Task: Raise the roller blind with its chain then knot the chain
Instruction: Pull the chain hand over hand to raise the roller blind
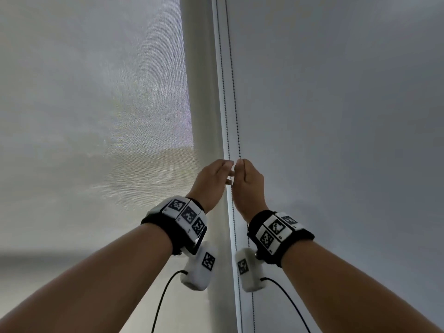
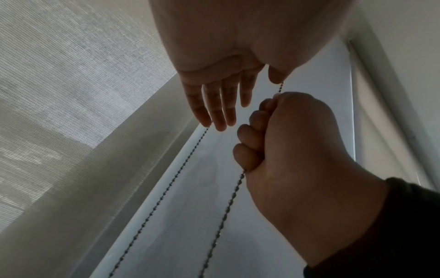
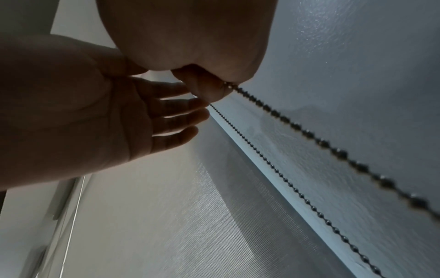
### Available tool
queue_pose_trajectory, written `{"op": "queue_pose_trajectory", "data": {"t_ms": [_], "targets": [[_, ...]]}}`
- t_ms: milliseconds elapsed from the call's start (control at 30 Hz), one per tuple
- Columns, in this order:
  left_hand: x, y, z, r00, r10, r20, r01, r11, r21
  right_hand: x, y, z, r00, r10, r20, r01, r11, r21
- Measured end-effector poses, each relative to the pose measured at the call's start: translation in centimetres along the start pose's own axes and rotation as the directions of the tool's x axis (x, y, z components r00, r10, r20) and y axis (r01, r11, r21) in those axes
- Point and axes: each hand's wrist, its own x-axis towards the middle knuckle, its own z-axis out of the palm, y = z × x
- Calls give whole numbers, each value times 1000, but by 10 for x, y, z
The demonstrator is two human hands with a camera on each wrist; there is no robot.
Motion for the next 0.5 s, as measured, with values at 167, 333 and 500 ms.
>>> {"op": "queue_pose_trajectory", "data": {"t_ms": [167,333,500], "targets": [[1,11,4,1000,7,-20,-9,996,-86,-15,3,2,999,-34,33,33,999,29],[-3,17,12,998,-33,-45,23,977,-211,-38,21,1,999,-44,27,46,997,-67],[-11,19,24,993,-111,-31,94,934,-345,-63,34,-6,999,25,28,-20,988,-151]]}}
